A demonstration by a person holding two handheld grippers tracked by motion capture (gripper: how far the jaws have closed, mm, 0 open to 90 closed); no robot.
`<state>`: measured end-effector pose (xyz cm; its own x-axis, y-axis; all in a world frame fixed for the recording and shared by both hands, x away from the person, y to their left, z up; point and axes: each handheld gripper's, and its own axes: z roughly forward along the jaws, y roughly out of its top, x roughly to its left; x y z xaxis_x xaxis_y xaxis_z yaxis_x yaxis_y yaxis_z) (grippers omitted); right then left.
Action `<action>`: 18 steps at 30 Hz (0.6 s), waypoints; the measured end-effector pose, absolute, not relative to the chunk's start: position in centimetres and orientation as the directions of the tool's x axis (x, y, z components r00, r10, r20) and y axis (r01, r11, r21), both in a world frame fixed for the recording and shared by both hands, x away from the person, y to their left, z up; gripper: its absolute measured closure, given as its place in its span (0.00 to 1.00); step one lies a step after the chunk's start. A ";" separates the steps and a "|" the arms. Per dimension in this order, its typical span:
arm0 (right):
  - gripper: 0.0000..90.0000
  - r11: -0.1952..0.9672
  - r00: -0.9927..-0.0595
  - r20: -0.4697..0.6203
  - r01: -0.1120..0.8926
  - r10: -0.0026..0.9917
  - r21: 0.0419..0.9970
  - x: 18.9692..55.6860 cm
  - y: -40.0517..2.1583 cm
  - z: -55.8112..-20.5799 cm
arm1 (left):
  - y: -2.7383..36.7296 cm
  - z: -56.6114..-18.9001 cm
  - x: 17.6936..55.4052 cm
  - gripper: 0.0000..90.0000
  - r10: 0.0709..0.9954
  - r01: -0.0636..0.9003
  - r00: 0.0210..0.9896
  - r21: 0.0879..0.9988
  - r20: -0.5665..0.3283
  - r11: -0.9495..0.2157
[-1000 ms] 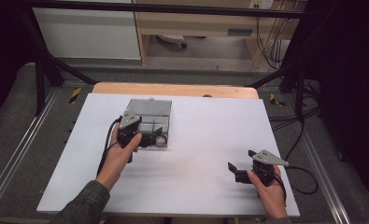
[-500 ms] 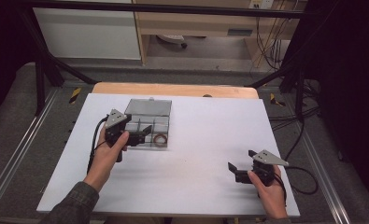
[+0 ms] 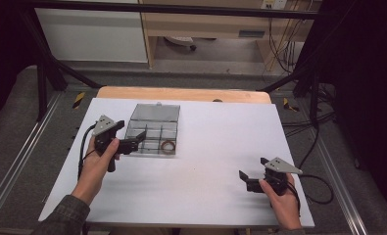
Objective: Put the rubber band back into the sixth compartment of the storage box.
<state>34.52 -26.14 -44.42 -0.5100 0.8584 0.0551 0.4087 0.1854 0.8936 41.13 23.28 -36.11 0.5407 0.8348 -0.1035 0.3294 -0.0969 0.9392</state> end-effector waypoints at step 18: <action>0.02 0.187 -0.508 0.052 0.408 0.860 0.894 34.5 -26.2 -44.4 | 26.4 -35.2 39.9 0.06 0.849 0.330 0.515 0.941 -0.119 -0.069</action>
<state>34.50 -26.17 -44.44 -0.5076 0.8600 0.0517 0.4079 0.1870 0.8936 39.95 26.41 -35.19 0.5154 0.8487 -0.1188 0.3304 -0.0690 0.9413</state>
